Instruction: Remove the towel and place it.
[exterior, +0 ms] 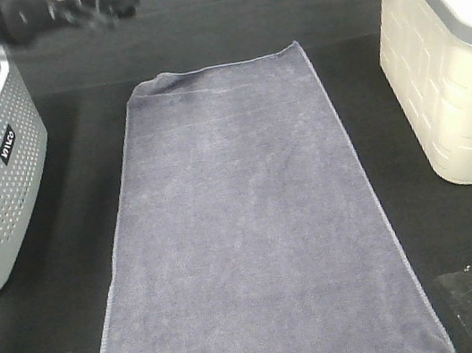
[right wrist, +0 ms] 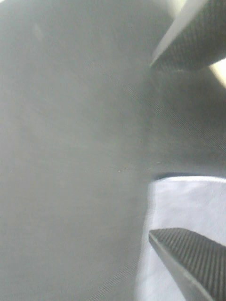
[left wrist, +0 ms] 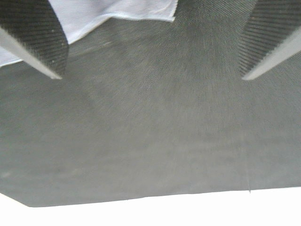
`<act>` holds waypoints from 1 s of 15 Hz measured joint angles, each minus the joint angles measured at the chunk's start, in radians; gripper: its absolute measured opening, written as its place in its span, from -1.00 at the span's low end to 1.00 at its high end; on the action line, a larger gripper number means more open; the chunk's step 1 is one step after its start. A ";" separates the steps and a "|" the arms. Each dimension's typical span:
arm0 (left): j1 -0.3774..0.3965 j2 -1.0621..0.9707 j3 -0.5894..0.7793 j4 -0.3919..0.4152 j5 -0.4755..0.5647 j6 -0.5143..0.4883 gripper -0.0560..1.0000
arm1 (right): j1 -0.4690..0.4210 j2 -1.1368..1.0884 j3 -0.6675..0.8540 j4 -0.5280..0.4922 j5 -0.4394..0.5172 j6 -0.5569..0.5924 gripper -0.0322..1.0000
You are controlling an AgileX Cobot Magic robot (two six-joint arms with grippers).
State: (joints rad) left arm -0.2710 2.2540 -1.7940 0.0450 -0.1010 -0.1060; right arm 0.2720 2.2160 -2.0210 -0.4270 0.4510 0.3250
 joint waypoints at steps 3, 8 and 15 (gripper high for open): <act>-0.015 -0.174 0.000 0.000 0.298 0.000 0.76 | 0.000 -0.166 0.000 0.136 0.187 -0.142 0.67; -0.017 -0.480 0.000 -0.025 1.074 0.004 0.67 | 0.000 -0.406 0.007 0.273 0.743 -0.276 0.67; -0.017 -0.925 0.327 -0.092 1.306 0.038 0.67 | 0.000 -0.874 0.593 0.375 0.764 -0.290 0.67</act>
State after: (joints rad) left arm -0.2880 1.3290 -1.4670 -0.0470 1.2050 -0.0680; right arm 0.2720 1.3420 -1.4280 -0.0520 1.2150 0.0350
